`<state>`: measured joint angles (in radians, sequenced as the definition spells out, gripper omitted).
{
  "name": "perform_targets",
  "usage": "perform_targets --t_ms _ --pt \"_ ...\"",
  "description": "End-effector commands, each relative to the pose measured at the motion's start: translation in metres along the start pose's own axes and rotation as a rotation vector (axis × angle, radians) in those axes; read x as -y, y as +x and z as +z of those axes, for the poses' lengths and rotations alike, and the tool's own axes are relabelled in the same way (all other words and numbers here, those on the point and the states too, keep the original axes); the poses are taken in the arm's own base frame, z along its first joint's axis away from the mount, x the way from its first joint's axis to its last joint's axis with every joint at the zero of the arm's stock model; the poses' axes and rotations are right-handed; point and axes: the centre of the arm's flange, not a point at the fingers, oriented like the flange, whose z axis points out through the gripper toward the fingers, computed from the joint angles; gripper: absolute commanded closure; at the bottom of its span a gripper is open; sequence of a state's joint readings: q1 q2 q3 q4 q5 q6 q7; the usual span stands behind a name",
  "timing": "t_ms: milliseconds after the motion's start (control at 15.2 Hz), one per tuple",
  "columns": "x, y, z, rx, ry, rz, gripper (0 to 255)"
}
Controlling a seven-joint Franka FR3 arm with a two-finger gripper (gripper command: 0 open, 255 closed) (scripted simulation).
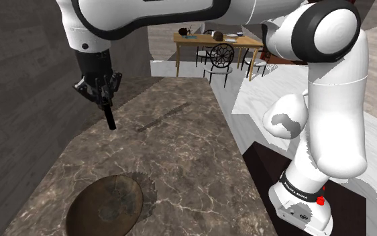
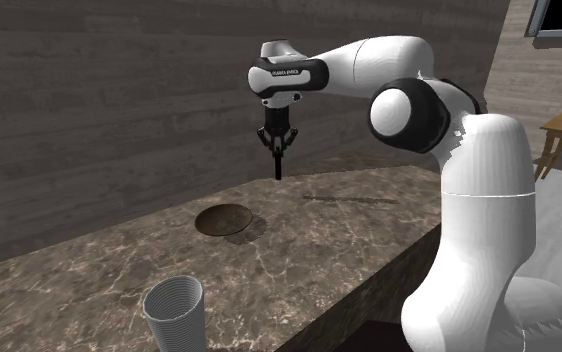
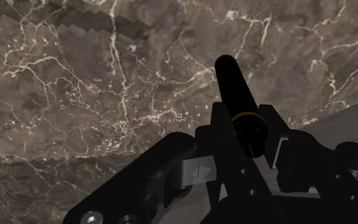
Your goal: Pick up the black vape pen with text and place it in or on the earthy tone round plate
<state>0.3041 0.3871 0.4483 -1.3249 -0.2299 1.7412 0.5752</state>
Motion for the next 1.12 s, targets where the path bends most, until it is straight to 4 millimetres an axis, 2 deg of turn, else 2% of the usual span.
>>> perform_targets --t_ms 0,264,1056 --pt "0.0 0.001 -0.011 0.0 0.0 0.0 255" --pt "-0.001 0.002 -0.032 0.0 0.0 0.0 255" --pt "0.103 -0.112 -0.069 0.0 0.0 0.0 255"
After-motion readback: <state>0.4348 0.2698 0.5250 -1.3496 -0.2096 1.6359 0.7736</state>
